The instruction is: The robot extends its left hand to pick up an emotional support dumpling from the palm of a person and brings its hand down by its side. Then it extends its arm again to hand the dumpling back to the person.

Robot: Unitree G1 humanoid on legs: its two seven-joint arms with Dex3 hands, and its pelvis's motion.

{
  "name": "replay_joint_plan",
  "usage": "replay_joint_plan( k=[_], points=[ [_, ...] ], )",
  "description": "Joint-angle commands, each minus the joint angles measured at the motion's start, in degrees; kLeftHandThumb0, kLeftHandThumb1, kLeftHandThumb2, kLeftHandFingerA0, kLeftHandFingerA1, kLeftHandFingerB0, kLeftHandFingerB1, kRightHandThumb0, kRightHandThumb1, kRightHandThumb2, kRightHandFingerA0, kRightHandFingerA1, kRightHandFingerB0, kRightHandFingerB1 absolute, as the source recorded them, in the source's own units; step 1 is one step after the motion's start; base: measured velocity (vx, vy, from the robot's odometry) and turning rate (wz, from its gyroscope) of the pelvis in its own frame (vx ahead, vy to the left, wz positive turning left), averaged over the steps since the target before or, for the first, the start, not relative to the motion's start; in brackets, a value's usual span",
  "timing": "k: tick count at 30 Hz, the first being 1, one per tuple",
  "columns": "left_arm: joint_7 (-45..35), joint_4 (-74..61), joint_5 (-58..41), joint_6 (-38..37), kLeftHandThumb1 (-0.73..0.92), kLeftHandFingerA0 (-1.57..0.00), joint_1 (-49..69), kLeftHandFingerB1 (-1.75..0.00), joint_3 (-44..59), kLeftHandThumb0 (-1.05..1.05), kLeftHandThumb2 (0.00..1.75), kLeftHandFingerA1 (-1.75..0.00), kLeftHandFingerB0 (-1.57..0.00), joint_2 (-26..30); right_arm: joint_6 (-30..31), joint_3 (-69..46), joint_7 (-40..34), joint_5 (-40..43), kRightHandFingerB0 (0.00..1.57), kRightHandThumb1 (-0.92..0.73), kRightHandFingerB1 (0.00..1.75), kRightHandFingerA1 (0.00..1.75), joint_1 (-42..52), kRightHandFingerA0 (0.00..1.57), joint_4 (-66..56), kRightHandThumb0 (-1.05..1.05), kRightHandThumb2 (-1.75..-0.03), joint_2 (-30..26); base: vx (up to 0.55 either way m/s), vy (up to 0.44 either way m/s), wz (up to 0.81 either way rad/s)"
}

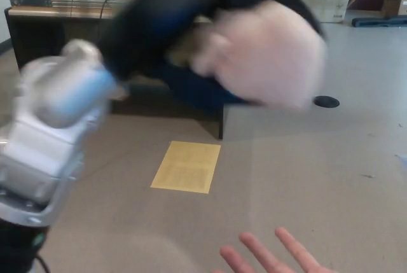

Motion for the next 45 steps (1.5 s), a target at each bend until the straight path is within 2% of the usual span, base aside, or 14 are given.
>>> replay_joint_plan(
  k=[1,5,6,7,10,11,12,13,16,25,30,34,37,45],
  points=[
    [-8.5,-5.1,5.1,13.3,0.78,-0.74,-4.3,-1.17,-12.3,-0.23,0.65,-1.63,-0.74,-0.8,0.3,0.0,0.7,-0.3,0.71,-0.60,0.45,0.50,-1.1,0.79,-0.1,-0.40,-0.58,-1.3,0.00,0.000,0.00],
    [-12.4,-7.0,5.7,18.7,0.75,-0.75,-5.6,-1.08,-17.3,-0.23,0.66,-1.57,-0.79,0.2,0.3,0.8,0.3,-1.3,0.71,-0.61,0.45,0.51,-1.5,0.81,0.4,-0.42,-0.59,-1.5,0.00,0.000,0.00],
    [-13.1,-7.6,6.3,18.9,0.71,-0.76,-4.9,-0.98,-19.1,-0.23,0.65,-1.55,-0.83,0.3,-1.5,0.1,2.1,0.2,0.67,-0.61,0.46,0.56,-1.2,0.81,0.5,-0.44,-0.59,-1.2,0.00,0.000,0.00],
    [-13.8,-7.7,6.6,18.5,0.73,-0.75,-4.2,-1.04,-20.2,-0.22,0.61,-1.56,-0.78,0.5,-1.4,0.3,2.7,0.1,0.59,-0.68,0.41,0.74,-1.2,0.85,0.4,-0.57,-0.60,-1.5,0.00,0.000,0.00],
    [-14.6,-8.1,7.3,18.4,0.74,-0.76,-3.3,-1.03,-21.9,-0.22,0.61,-1.51,-0.78,0.9,-1.2,1.0,3.2,-0.7,0.60,-0.70,0.42,0.83,-1.4,0.88,0.3,-0.55,-0.61,-2.1,0.00,0.000,0.00],
    [-15.3,-8.6,8.1,18.4,0.79,-0.70,-3.0,-1.22,-23.0,-0.23,0.65,-1.60,-0.68,1.5,-2.0,2.1,2.2,-2.3,0.69,-0.72,0.48,0.87,-1.5,0.91,0.3,-0.50,-0.62,-2.6,0.00,0.000,0.00],
    [-15.7,-8.8,8.4,18.4,0.79,-0.70,-2.7,-1.22,-23.4,-0.23,0.65,-1.60,-0.68,1.8,-2.3,2.8,1.3,-3.4,0.69,-0.72,0.48,0.87,-1.6,0.91,0.3,-0.50,-0.62,-2.9,0.00,0.000,0.00],
    [-16.3,-9.1,8.9,18.8,0.87,-0.72,-2.5,-1.53,-24.2,-0.30,0.60,-1.74,-0.53,2.3,-2.4,3.3,0.7,-4.1,0.69,-0.72,0.48,0.87,-1.7,0.91,0.3,-0.50,-0.62,-3.1,0.00,0.000,0.00],
    [-17.7,-9.6,10.1,20.1,0.92,-0.75,-2.1,-1.55,-25.4,-0.33,0.66,-1.75,-0.49,3.0,-2.5,4.0,0.3,-4.4,0.69,-0.72,0.48,0.87,-2.1,0.91,0.3,-0.50,-0.62,-3.5,0.00,0.000,0.00],
    [-20.7,-9.2,12.2,21.0,0.92,-0.72,-2.0,-1.40,-24.5,-0.46,0.68,-1.59,-0.52,4.3,-2.5,4.4,0.2,-4.4,0.69,-0.72,0.48,0.87,-3.3,0.91,0.9,-0.50,-0.62,-3.7,0.00,0.000,0.00],
    [-19.8,-9.4,12.1,21.8,0.92,-0.62,-0.2,-1.43,-22.8,-0.44,0.66,-1.68,-0.52,3.0,-2.7,4.3,0.1,-4.5,0.69,-0.72,0.48,0.87,-3.5,0.91,1.1,-0.50,-0.62,-3.6,0.00,0.000,0.00],
    [-19.2,-8.6,14.4,19.5,0.91,-0.70,0.1,-1.37,-22.2,-0.47,0.60,-1.58,-0.61,2.4,-2.7,4.1,0.1,-4.6,0.69,-0.72,0.48,0.87,-3.8,0.91,1.2,-0.50,-0.62,-3.6,0.00,0.000,0.00],
    [-18.2,-8.8,15.3,19.8,0.81,-0.76,-0.2,-1.17,-21.1,-0.45,0.63,-1.45,-0.75,1.7,-2.6,4.1,0.1,-4.7,0.69,-0.72,0.48,0.87,-4.0,0.91,1.2,-0.50,-0.62,-3.6,0.00,0.000,0.00],
    [-20.4,-9.4,15.9,22.8,0.76,-0.78,-1.2,-0.99,-19.2,-0.45,0.61,-1.36,-0.82,1.3,-2.6,4.1,0.2,-4.8,0.69,-0.72,0.48,0.87,-4.1,0.91,1.4,-0.50,-0.62,-3.6,0.00,0.000,0.00]
  ],
)
